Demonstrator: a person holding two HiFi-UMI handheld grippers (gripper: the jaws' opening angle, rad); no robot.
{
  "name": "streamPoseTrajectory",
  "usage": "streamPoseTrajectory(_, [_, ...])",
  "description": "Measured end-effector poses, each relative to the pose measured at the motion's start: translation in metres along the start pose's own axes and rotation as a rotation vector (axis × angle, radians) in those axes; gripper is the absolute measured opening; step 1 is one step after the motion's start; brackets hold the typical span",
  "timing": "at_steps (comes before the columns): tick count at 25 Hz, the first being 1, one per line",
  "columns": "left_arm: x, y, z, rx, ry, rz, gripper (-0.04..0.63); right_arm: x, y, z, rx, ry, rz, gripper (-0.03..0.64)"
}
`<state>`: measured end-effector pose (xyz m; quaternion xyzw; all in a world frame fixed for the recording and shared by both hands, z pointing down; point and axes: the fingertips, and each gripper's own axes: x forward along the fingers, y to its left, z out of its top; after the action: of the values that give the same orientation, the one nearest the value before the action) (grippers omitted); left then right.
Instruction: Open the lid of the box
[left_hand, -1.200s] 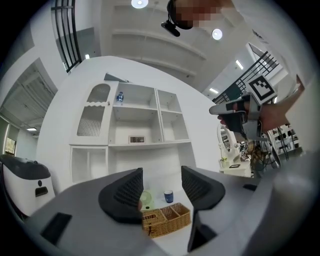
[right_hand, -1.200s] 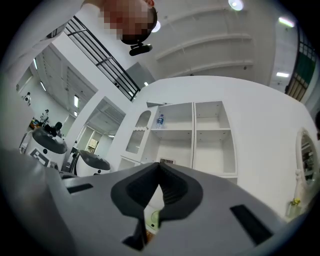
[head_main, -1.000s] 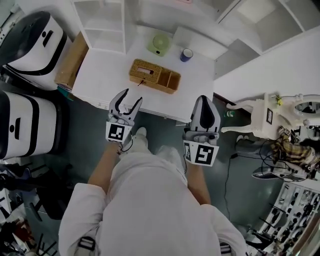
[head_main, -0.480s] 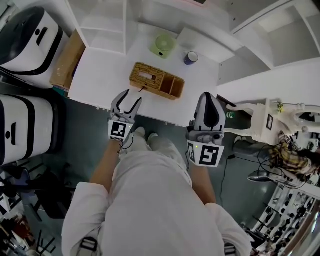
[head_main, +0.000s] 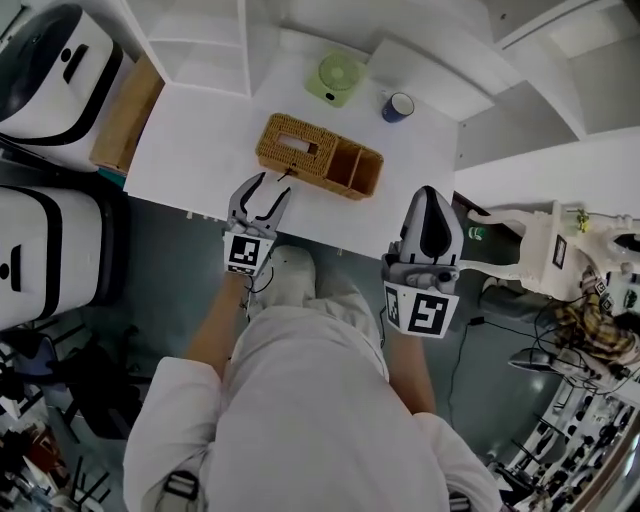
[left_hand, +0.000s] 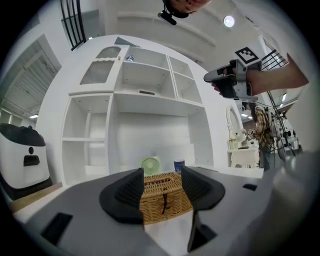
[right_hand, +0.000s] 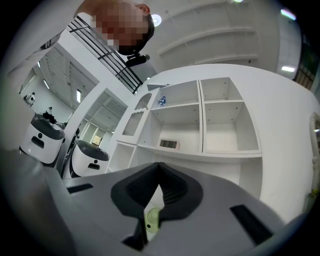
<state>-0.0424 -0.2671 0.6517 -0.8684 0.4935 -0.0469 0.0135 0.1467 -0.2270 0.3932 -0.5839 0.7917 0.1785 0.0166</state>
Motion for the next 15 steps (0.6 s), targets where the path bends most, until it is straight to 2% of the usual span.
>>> streamPoseTrajectory(7, [0.034, -0.006, -0.064, 0.022, 0.068, 0.015, 0.222, -0.022, -0.004, -0.053, -0.016, 0.013, -0.016, -0.005])
streamPoseTrajectory(11, [0.042, -0.004, -0.088, 0.027, 0.128, 0.049, 0.142, -0.025, -0.011, -0.067, -0.028, 0.020, -0.017, -0.005])
streamPoseTrajectory(15, [0.045, -0.003, -0.092, 0.021, 0.133, 0.061, 0.075, -0.021, -0.021, -0.070, -0.024, 0.017, -0.022, -0.005])
